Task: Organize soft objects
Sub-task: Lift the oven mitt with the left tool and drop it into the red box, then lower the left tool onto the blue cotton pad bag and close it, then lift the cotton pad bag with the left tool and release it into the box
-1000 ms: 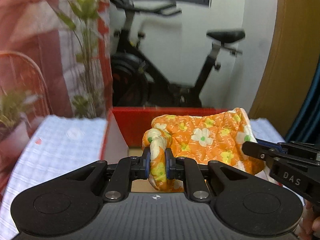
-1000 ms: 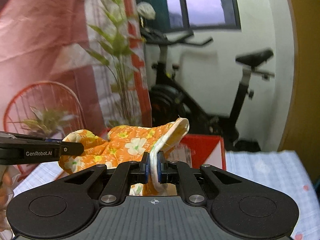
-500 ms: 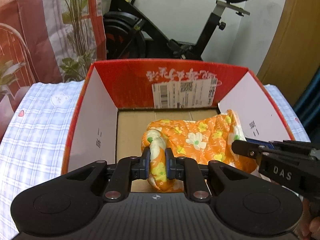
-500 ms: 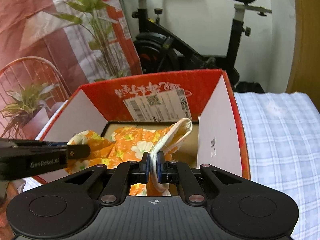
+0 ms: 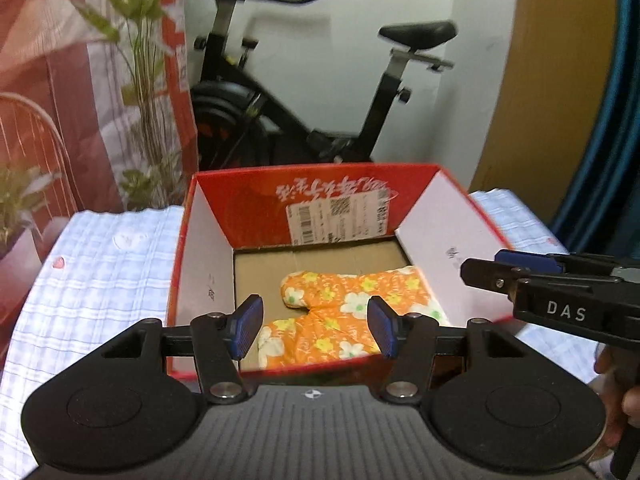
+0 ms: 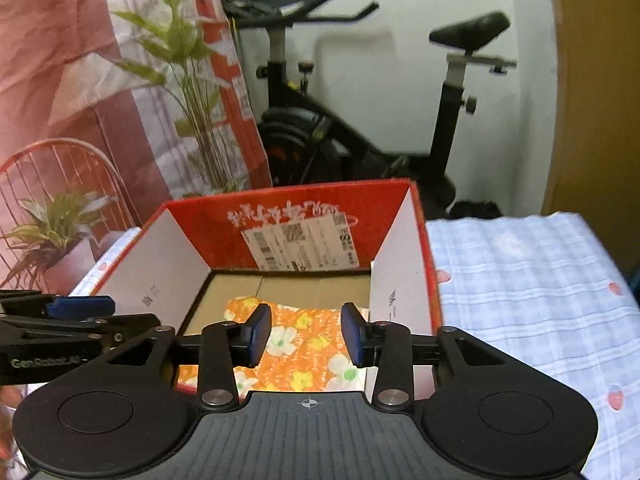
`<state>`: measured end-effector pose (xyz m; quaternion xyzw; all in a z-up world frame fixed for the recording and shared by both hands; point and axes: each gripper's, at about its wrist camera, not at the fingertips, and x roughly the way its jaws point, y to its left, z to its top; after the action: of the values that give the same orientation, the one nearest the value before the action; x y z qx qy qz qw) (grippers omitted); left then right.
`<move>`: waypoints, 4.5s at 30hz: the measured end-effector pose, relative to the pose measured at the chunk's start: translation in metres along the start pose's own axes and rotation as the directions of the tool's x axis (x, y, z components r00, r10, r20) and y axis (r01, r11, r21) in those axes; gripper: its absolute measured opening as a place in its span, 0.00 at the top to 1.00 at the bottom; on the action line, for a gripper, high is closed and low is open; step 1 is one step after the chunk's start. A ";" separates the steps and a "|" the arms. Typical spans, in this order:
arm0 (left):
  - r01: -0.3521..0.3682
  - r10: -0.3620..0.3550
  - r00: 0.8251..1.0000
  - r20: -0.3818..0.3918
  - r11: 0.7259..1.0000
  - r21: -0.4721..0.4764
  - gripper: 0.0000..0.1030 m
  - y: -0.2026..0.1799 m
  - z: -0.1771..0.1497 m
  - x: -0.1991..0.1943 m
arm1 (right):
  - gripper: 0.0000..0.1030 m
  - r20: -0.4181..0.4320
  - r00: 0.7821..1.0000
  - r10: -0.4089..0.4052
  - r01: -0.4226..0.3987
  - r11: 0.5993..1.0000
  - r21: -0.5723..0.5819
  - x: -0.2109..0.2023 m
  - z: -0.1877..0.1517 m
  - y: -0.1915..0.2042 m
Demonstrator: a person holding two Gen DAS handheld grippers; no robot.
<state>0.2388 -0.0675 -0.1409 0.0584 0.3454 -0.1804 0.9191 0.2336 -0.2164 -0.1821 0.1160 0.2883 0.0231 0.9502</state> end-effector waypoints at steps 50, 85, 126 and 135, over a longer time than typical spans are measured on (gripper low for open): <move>0.104 -0.144 0.984 -0.104 0.942 -0.319 0.51 0.013 -0.169 -0.043 | 0.53 -0.140 0.983 0.121 -0.108 0.990 0.093 -0.079 -0.165 0.040; 0.187 -0.200 0.980 0.006 0.908 -0.375 0.60 0.027 -0.173 -0.061 | 0.76 -0.073 0.982 0.173 -0.170 0.984 0.045 -0.095 -0.156 0.043; 0.113 -0.122 0.991 -0.044 0.978 -0.173 0.60 0.054 0.019 0.055 | 0.76 0.012 0.984 0.178 -0.174 0.973 -0.150 0.040 0.044 0.038; 0.090 -0.110 0.983 -0.144 0.986 -0.142 0.60 0.055 0.013 0.073 | 0.76 -0.136 0.981 0.138 -0.150 0.985 -0.083 0.083 0.029 0.032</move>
<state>0.3180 -0.0412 -0.1802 -0.0079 0.4280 -0.1978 0.8819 0.3195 -0.1823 -0.1966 0.0905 0.3389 0.1128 0.9296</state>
